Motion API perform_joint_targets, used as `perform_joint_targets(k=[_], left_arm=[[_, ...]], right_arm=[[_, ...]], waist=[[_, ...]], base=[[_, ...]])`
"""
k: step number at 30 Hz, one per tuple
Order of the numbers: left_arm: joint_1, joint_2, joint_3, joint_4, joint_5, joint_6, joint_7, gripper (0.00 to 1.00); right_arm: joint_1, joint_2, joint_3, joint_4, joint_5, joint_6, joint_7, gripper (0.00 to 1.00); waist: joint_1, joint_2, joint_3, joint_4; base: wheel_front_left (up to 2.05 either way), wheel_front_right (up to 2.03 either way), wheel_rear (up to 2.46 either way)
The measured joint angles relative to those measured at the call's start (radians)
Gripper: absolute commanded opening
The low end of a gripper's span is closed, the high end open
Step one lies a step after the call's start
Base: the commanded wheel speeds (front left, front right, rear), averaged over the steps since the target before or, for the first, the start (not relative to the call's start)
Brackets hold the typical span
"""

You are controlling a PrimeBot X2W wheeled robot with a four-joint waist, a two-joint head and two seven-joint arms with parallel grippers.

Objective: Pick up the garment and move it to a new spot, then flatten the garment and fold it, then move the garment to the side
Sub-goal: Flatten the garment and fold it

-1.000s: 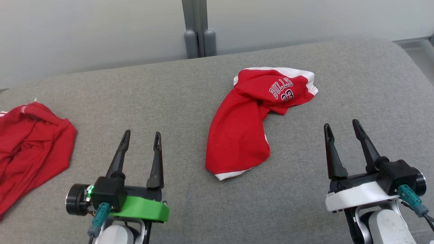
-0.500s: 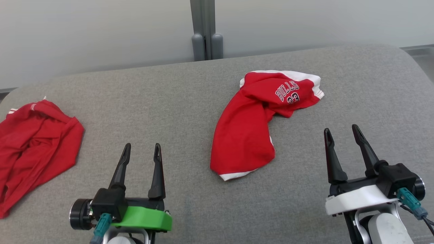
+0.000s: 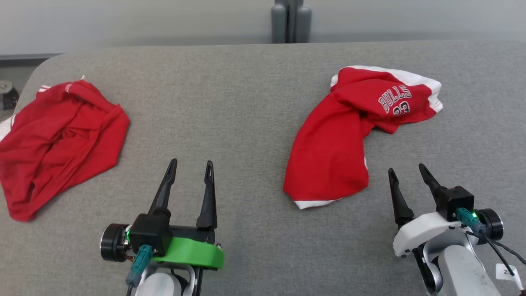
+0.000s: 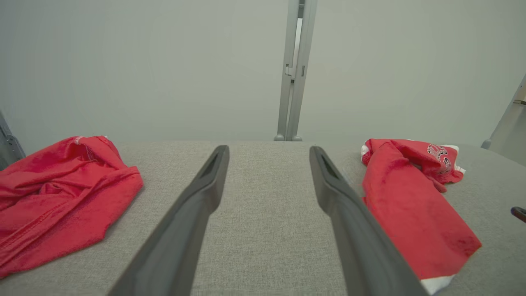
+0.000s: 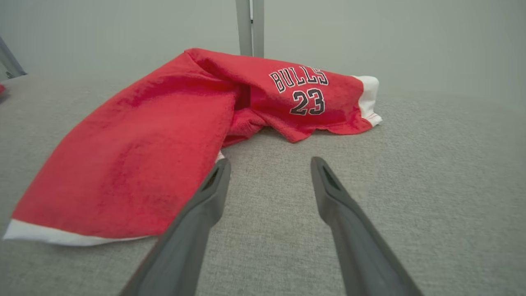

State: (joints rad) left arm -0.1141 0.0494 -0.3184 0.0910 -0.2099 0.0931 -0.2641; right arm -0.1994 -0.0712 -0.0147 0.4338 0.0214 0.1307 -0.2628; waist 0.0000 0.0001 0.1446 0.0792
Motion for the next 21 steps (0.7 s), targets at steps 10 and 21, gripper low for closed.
perform_joint_targets(k=[10,21], left_arm=[[-0.003,0.0,-0.017,0.006,-0.01,0.012,0.0,1.0],[-0.007,0.0,-0.031,0.009,-0.018,0.021,0.0,1.0]], right_arm=[[-0.092,-0.026,0.008,0.154,-0.04,0.0,0.0,1.0],[-0.145,-0.045,0.026,0.265,-0.06,0.0,-0.001,1.0]], waist=[[0.0,-0.0001,0.051,0.101],[0.0,0.0,0.073,0.128]], base=[[0.0,0.0,0.0],[0.0,0.0,0.0]])
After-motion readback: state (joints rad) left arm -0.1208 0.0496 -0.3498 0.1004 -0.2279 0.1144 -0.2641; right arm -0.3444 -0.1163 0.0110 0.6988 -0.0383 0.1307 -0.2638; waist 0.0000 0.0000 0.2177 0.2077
